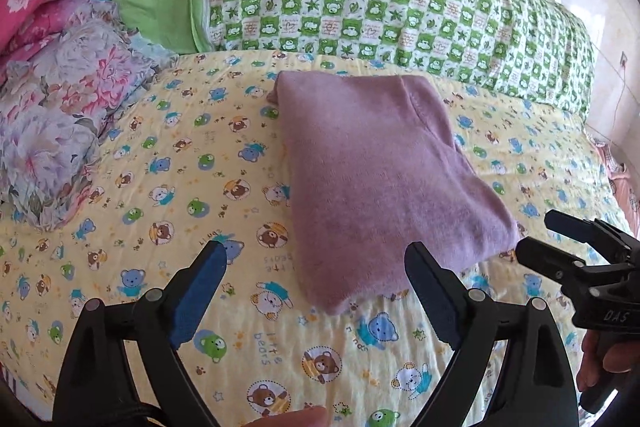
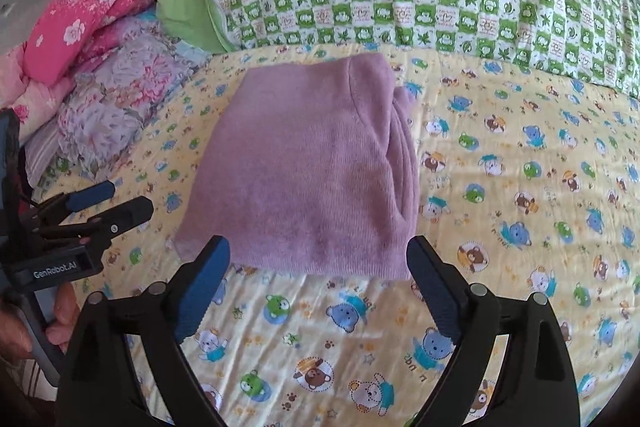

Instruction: Fold small clothes

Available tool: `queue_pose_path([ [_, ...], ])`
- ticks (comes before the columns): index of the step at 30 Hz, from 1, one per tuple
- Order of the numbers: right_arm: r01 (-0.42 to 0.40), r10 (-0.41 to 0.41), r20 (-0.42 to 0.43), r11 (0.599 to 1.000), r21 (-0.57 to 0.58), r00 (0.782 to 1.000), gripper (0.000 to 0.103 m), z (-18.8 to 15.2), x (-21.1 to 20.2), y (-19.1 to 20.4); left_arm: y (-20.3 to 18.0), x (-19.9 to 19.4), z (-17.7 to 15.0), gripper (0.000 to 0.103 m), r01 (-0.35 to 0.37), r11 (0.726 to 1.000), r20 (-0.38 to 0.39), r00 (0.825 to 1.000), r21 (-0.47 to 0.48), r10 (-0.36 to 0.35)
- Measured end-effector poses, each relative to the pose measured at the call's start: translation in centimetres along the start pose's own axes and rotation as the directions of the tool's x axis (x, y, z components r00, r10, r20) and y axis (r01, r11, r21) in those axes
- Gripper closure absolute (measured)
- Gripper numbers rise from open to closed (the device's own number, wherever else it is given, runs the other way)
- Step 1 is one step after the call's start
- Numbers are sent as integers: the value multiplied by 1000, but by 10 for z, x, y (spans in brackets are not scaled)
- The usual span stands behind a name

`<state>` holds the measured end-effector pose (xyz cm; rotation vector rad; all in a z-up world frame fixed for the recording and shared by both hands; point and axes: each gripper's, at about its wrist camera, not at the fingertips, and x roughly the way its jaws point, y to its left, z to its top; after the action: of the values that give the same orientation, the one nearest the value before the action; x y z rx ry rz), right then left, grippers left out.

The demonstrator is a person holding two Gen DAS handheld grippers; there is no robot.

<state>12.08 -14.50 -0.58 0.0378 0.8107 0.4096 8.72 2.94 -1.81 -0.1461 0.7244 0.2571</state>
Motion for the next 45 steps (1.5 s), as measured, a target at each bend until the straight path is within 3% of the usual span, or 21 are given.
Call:
queue_pose_path([
  [22,65,-65,-66,998,-9,996,12,-24,31,-1,-7,21,-21,11,-72,995,-25,997,62,74],
  [45,48,-48,-9,999,-15,999,12,-13,18,11,-9,8,-15,10,-70,995,0,998,68,70],
])
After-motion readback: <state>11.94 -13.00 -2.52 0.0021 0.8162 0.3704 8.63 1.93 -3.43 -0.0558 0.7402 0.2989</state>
